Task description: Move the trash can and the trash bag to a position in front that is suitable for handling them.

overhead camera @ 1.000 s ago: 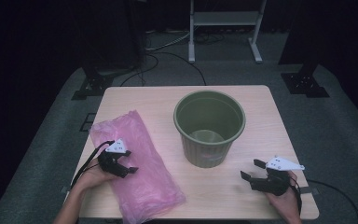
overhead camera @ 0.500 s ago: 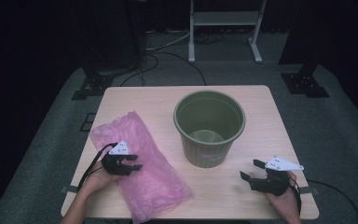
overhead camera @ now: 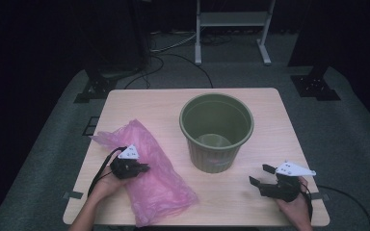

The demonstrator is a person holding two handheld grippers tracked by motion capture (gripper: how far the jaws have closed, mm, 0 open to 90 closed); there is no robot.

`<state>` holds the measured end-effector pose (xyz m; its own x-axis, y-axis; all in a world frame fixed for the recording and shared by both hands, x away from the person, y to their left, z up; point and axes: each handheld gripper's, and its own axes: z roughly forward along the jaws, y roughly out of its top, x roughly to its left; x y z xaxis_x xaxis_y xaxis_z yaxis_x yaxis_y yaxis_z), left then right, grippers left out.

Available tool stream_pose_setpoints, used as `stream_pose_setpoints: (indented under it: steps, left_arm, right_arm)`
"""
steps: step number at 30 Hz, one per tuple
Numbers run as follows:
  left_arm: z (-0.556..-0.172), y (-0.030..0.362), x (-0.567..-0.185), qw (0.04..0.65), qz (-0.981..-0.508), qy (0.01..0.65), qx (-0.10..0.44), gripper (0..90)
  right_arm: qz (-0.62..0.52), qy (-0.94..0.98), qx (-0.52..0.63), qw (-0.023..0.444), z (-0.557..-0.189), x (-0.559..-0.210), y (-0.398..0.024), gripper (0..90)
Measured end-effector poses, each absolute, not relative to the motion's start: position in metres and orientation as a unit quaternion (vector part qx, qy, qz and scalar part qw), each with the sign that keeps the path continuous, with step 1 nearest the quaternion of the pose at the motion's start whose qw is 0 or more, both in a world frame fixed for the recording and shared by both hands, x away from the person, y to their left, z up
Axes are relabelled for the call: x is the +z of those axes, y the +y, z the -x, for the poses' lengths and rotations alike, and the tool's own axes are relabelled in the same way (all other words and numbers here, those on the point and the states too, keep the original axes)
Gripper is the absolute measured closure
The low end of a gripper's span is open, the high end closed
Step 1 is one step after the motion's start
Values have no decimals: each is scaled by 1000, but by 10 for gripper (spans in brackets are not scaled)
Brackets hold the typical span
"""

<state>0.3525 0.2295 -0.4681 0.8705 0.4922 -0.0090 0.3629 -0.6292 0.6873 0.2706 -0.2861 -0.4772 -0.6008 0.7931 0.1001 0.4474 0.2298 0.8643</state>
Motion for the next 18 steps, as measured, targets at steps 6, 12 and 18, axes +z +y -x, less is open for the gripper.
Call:
stream_pose_setpoints:
  steps: [6,12,18]
  left_arm:
    - [-354,231,-463,377,-892,245,54,895]
    - [-348,236,-428,454,-859,235,26,895]
    - [-336,235,-376,525,-824,213,-3,896]
  right_arm:
    - [-408,762,470,182,-271,-477,-287,236]
    - [-410,759,473,181,-272,-477,-288,237]
    - [-410,759,473,178,-273,-477,-287,236]
